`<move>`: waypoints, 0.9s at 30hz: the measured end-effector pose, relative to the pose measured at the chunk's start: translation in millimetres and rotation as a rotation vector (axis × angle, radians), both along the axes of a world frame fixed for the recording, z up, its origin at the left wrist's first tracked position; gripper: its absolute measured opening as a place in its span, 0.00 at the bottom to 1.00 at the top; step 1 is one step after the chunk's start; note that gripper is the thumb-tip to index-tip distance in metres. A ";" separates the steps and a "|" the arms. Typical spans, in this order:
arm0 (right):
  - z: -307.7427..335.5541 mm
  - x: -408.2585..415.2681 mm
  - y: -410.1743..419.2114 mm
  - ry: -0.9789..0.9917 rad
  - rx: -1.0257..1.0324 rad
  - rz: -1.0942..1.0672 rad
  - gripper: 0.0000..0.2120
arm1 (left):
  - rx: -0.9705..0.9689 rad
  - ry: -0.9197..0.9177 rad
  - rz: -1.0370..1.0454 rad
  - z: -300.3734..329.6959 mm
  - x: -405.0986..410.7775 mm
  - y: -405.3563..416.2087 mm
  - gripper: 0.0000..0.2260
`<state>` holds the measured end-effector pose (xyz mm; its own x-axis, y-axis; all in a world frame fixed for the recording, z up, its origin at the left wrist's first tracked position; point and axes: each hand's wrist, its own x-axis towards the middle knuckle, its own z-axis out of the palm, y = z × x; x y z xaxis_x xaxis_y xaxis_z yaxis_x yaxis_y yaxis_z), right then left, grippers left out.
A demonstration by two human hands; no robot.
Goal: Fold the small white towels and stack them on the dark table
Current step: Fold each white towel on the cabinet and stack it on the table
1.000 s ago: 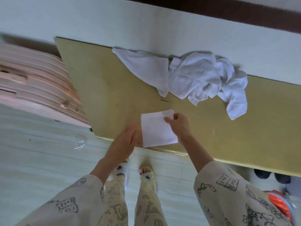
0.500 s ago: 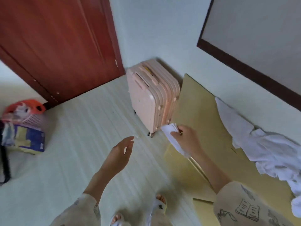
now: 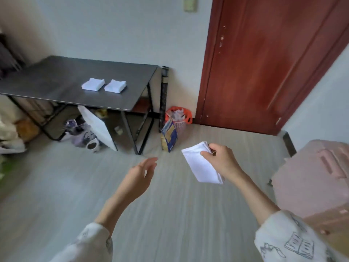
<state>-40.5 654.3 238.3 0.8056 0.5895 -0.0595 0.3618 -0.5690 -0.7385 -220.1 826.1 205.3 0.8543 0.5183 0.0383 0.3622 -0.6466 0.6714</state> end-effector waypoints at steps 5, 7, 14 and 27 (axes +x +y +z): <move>3.9 -36.0 139.9 0.003 0.014 0.217 0.13 | -0.019 -0.006 0.203 -0.4 -66.1 105.7 0.13; 3.4 -42.5 188.2 0.005 0.020 0.283 0.14 | -0.025 -0.012 0.249 -2.0 -75.1 141.7 0.12; 2.6 -24.5 355.2 0.012 -0.009 0.534 0.14 | -0.017 -0.049 0.274 -0.3 -50.6 286.3 0.12; 20.9 29.0 646.2 0.045 -0.065 0.807 0.16 | -0.143 -0.027 0.204 33.4 35.2 556.1 0.04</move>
